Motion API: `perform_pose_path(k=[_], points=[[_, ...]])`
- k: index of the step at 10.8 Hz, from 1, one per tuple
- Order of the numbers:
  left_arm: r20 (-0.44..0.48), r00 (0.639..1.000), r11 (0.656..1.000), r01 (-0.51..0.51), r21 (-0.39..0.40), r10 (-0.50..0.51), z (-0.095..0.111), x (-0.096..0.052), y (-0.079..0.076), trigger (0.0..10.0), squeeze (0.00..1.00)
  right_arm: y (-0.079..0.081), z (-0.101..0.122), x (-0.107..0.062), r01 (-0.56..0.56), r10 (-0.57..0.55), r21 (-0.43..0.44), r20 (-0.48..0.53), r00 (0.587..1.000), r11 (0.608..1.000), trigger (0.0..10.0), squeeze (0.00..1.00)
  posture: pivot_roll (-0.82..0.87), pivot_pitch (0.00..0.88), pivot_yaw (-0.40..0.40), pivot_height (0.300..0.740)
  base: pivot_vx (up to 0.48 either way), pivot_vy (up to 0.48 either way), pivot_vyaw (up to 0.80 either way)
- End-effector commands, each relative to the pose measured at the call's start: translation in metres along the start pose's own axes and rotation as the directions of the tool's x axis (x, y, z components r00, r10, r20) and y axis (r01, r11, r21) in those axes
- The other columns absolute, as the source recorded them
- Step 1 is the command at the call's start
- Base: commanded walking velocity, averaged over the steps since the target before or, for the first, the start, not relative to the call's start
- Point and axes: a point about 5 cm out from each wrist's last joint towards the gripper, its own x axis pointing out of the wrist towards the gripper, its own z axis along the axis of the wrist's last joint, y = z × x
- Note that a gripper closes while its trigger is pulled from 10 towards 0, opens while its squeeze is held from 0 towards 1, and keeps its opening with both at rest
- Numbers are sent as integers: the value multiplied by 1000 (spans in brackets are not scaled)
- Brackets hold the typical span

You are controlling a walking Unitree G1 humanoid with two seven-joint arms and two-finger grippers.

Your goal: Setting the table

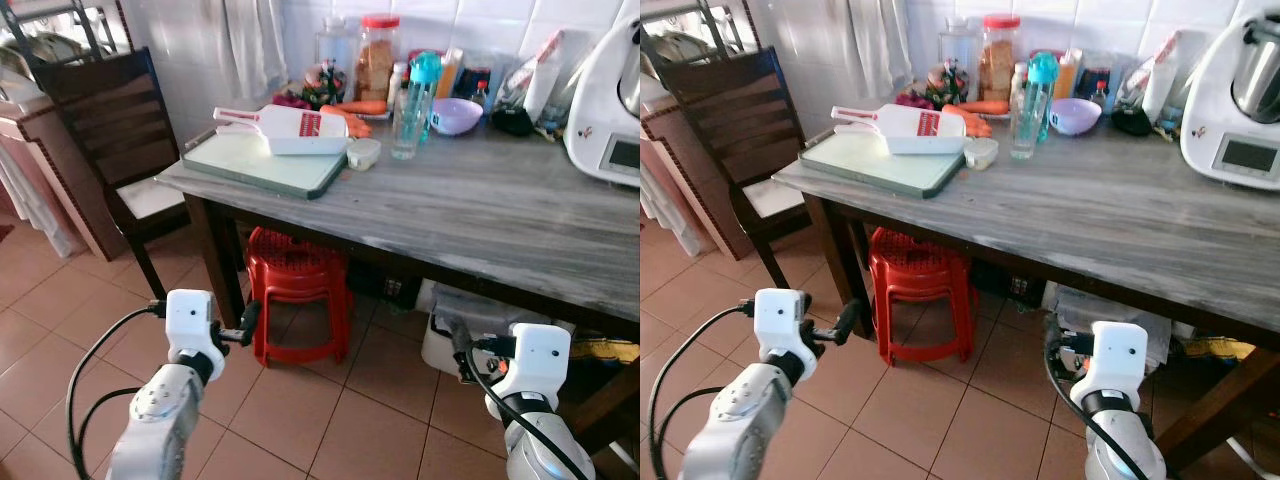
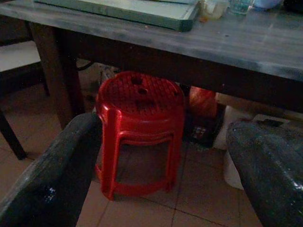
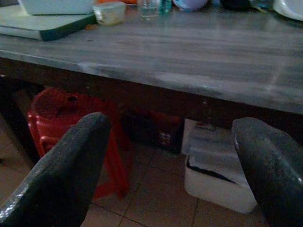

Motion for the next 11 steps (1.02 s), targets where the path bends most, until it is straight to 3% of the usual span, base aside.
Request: perform_pose_path(k=[1,3,5,6,9,11], points=[[21,1000,1000,-23,17,23,4,2,2,10000,0,0,5,-1,-10,10,-3,35,999,1000,10000,0,-14,0,15,740,0,0,0],[138,990,998,-48,40,42,11,1,2,10000,0,-3,17,-9,15,-19,26,165,986,1000,10000,0,-15,0,15,740,0,0,0],[139,990,1000,-15,10,14,9,1,0,10000,0,-3,14,-8,23,-24,5,155,988,1000,10000,0,-18,0,14,740,0,0,0],[135,991,999,-21,37,16,7,1,1,10000,0,-2,9,-7,10,-18,63,118,993,998,10000,0,-20,0,17,740,0,0,0],[126,992,999,-18,41,13,5,4,-1,10000,0,-1,6,-3,22,-29,57,113,993,998,10000,0,-23,0,23,740,0,0,0],[112,994,999,-9,39,5,4,6,-2,10000,0,-1,4,-3,21,-28,67,100,995,998,10000,0,-26,0,23,740,-281,0,-297]])
